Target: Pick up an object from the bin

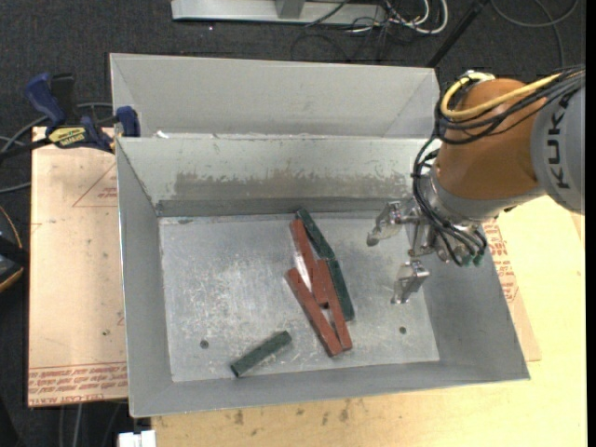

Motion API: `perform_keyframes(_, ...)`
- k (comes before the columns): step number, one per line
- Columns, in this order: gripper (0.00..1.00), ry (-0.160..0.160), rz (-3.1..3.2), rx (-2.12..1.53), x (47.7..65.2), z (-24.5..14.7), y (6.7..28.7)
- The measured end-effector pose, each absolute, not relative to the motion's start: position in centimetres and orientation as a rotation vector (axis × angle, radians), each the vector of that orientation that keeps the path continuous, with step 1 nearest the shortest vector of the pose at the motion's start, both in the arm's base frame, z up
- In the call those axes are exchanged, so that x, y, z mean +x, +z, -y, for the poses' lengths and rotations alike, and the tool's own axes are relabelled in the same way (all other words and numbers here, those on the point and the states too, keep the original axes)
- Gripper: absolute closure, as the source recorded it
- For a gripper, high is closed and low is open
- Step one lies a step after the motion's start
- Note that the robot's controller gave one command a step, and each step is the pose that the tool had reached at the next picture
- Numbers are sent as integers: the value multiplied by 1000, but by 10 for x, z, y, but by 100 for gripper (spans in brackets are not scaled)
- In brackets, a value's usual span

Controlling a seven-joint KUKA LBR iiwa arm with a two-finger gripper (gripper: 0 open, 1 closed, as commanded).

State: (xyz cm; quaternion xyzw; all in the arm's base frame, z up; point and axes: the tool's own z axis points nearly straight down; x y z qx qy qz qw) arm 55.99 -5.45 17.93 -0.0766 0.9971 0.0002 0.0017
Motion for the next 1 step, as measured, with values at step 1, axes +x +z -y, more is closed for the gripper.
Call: perform_keyframes(1, 0, 1, -3129, -240, 560, 54, 179)
